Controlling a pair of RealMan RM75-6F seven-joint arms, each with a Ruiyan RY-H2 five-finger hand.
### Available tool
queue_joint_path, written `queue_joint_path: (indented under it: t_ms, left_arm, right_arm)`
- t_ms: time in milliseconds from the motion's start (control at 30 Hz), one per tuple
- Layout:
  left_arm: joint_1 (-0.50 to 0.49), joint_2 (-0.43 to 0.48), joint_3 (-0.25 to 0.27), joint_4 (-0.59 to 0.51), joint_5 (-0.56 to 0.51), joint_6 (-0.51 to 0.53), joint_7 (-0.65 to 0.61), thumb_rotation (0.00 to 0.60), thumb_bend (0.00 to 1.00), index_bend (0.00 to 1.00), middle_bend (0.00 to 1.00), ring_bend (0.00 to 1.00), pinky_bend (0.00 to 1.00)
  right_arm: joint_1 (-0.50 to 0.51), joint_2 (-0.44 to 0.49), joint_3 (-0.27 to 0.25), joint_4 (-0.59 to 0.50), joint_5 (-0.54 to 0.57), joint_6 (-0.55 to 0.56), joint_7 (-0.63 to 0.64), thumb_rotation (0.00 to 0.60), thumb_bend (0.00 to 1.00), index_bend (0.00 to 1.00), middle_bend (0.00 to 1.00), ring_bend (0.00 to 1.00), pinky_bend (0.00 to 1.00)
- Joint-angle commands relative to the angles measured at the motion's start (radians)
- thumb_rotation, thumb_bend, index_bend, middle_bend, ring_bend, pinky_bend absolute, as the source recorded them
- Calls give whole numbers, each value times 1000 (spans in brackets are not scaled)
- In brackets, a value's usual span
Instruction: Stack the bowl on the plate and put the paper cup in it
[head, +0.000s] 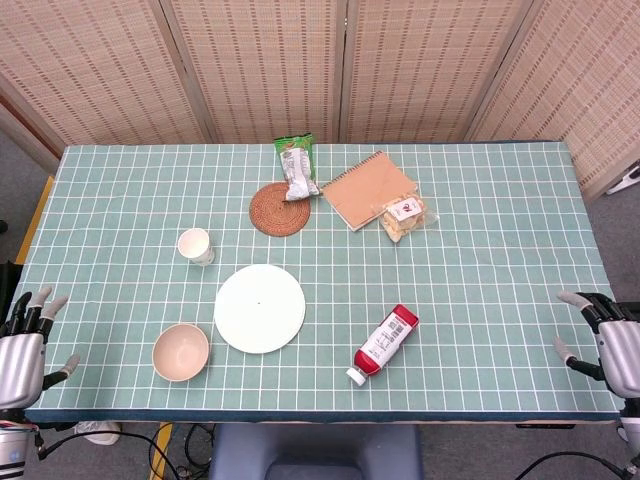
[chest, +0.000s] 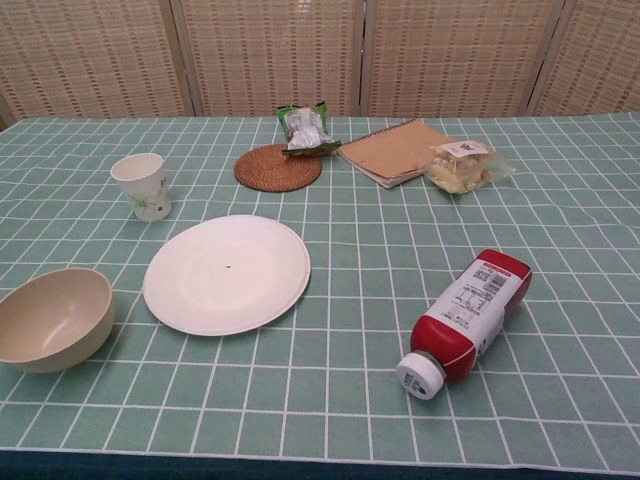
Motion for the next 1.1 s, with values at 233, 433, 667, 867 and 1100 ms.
queue_joint_path:
  t_ms: [233,433,667,867,1100]
  left_arm:
    - [-4,2,-1,2,3,-3,-2,600,190,156,3,45,278]
    - [-14,2,-6,12,3,-15,-11,600,190,157,3,45,278]
    - [-38,13,-5,40,27,-47,-40,600,190,166,5,47,277]
    - [-79,40,4,65,78,-108,-103,600,190,189,43,97,277]
    - [-154,44,2,149,187,-160,-220,600,191,255,236,294,391]
  right_arm:
    - [-3,3,0,0,0,3,0,600,277,245,285,199,298]
    - [-5,7,2,-5,2,7,-3,600,277,245,285,199,298]
    - [0,11,5,-13,3,3,-12,600,277,245,285,199,298]
    - [3,13,7,-19,3,0,-18,600,277,245,286,199,298]
    - [3,19,8,-30,3,1,-27,600,277,245,285,199,298]
